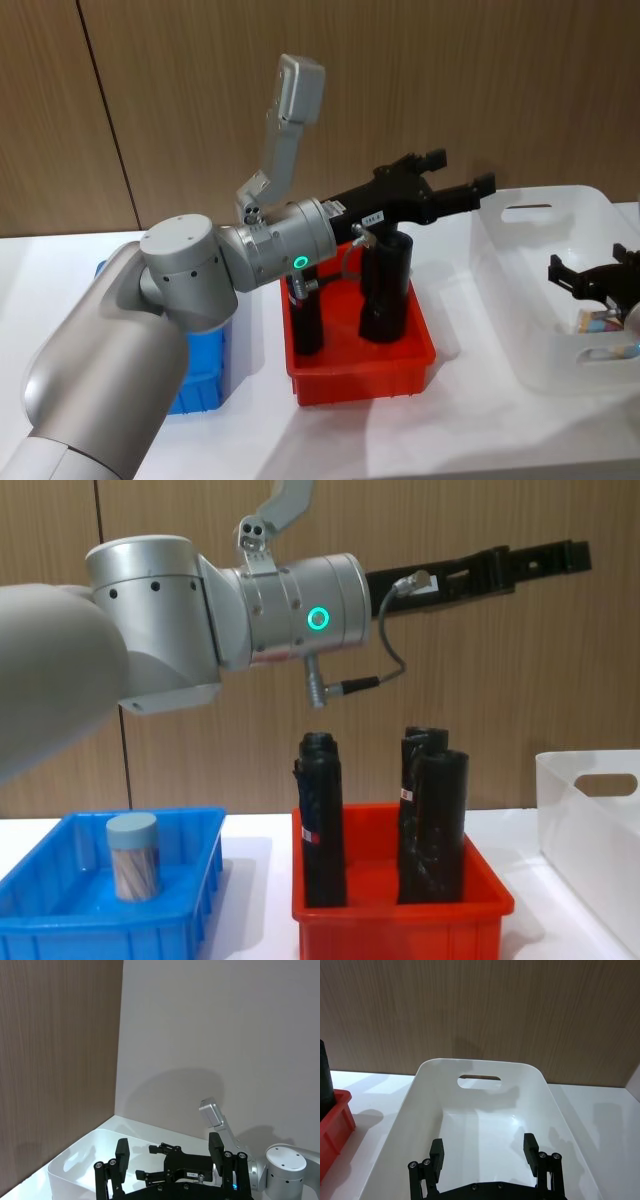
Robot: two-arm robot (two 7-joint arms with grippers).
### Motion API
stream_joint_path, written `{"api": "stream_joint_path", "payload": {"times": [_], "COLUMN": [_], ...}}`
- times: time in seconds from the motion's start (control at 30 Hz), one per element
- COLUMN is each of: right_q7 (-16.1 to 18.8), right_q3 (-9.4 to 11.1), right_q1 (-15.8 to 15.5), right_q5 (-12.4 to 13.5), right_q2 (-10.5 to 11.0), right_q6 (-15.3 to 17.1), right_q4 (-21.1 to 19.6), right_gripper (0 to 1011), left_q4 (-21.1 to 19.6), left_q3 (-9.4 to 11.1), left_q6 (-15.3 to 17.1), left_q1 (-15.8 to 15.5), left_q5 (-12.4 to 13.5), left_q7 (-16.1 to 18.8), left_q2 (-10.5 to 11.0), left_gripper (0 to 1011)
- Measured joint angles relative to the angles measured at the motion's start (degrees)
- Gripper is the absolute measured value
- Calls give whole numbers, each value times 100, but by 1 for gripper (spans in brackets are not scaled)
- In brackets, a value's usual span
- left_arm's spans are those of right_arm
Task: Pick the cotton swabs from the blue box and place them into the white box.
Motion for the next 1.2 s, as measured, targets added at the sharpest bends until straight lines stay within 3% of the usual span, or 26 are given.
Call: {"api": "stream_joint_path", "payload": {"times": [0.7, 0.87, 1.2], "right_q7": [15, 13, -5], "right_q3": [-15, -69, -288], "right_q1": [-156, -297, -858], "right_q5": [41, 89, 277], "right_q2": [28, 54, 153], "right_q6": [-126, -172, -361], "right_q4": [-183, -388, -1185], "right_gripper": [1002, 1002, 1002], "left_q4": [-81, -269, -842], "left_q3": [4, 18, 58], "left_q6": [-18, -77, -255], "left_q1": [85, 258, 782], "left_q5": [44, 145, 453], "left_q7": [116, 375, 1163], "left_q2": [50, 156, 480], "left_gripper": [1000, 999, 1000]}}
